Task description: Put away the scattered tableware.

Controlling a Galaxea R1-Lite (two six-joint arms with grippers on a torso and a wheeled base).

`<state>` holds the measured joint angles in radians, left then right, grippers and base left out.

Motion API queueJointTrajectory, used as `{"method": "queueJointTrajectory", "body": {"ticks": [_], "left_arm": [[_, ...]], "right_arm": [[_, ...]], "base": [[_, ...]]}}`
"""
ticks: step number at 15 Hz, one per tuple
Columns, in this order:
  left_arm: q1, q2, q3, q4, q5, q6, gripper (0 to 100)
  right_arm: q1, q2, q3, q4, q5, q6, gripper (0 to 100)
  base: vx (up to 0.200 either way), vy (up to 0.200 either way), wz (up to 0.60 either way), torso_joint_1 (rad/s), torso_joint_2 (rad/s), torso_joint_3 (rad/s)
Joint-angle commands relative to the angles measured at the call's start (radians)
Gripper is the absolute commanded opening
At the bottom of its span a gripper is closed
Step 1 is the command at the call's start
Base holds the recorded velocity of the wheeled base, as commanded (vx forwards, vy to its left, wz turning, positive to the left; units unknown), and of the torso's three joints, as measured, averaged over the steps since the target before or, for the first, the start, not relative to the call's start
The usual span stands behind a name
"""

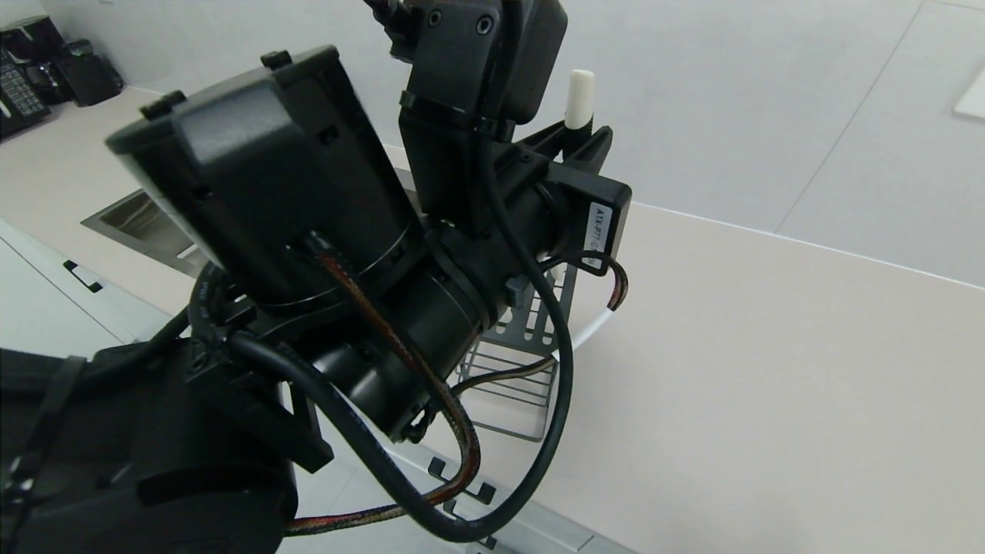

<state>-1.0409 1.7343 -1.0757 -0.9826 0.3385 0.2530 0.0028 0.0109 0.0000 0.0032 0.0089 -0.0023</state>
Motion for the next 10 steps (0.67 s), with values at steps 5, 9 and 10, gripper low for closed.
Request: {"method": "queueJointTrajectory", "body": {"ticks": [5,9,10], "left_arm": [[-0.010,0.019,-0.122,0.084,0.037,0.009,0],[-0.033,0.044,-0.147,0.107,0.096,0.009,0],[-0.036,0.048,-0.147,0.107,0.103,0.009,0]], "right_arm": [[0.000,0.001,0.000,0.000,0.000,0.001,100],[0.000,0.001,-0.002,0.000,-0.001,0.002,100],[0.000,0.001,-0.002,0.000,-0.001,0.002,100]], "base": [[0.000,0.000,0.00,0.000,0.00,0.000],[0.000,0.000,0.00,0.000,0.00,0.000],[0.000,0.000,0.00,0.000,0.00,0.000]]}}
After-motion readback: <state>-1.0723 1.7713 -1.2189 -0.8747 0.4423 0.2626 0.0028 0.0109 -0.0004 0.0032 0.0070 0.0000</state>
